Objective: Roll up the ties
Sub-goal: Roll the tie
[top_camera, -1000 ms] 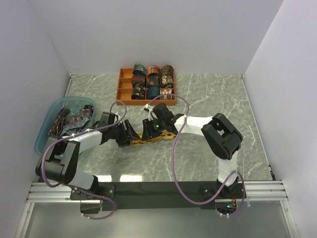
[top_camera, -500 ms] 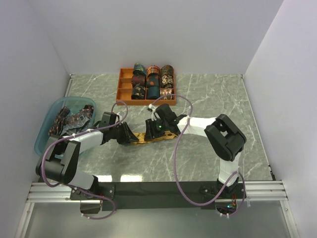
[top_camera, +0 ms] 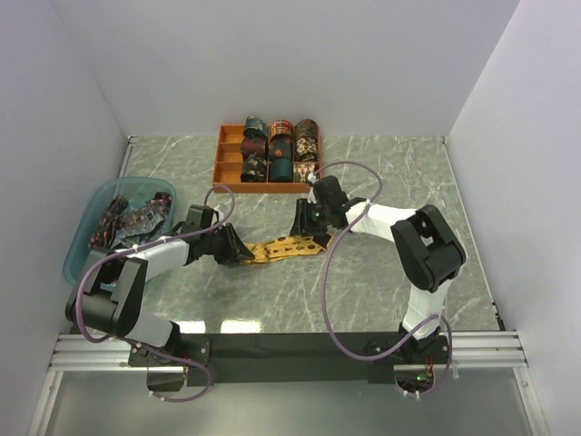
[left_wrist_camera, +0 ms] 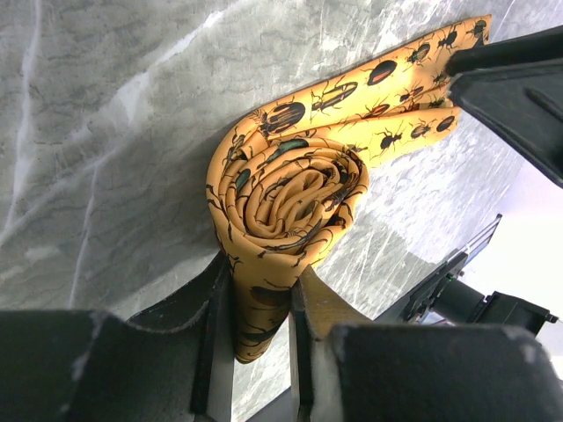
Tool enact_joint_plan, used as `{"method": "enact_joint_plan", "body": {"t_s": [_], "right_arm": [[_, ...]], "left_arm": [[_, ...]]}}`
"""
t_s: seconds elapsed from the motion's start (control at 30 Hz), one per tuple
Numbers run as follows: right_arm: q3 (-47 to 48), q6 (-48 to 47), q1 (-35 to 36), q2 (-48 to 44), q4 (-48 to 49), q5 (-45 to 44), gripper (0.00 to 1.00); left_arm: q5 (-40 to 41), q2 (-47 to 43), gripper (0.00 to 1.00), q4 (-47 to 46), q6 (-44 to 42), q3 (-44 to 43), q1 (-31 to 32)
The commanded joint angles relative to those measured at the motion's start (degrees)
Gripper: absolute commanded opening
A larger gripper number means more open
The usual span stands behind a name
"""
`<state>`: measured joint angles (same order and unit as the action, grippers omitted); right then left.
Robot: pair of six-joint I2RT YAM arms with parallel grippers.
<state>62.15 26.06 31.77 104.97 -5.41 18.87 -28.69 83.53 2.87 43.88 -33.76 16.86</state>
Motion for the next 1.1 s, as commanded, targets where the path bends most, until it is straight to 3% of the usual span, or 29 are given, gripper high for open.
{"method": "enact_joint_plan", "body": {"t_s": [0.0,0.63,0.83,1.07], "right_arm": [[0.6,2.7,-0.7,1.1,-1.9,-0.2,0.48],[-11.3,11.5,-5.9,-0.1,0.1,2.7,0.48],[-12.3,11.4,-6.2,-0.2,2.4,4.6,0.48],[-10.9,9.7,-6.2,-1.4,1.2,3.5,0.48]], "left_arm": [[0.3,-0.8,0.02,1.3,-0.6,-0.3,0.3],[1.1,-6.3,0.01,0.6,2.9,2.6,-3.3],[6.1,-5.6,0.01,3.1,2.1,1.4,-3.7],[14.0,-5.7,0.01,12.1,-3.3,-4.3,-2.5]]}}
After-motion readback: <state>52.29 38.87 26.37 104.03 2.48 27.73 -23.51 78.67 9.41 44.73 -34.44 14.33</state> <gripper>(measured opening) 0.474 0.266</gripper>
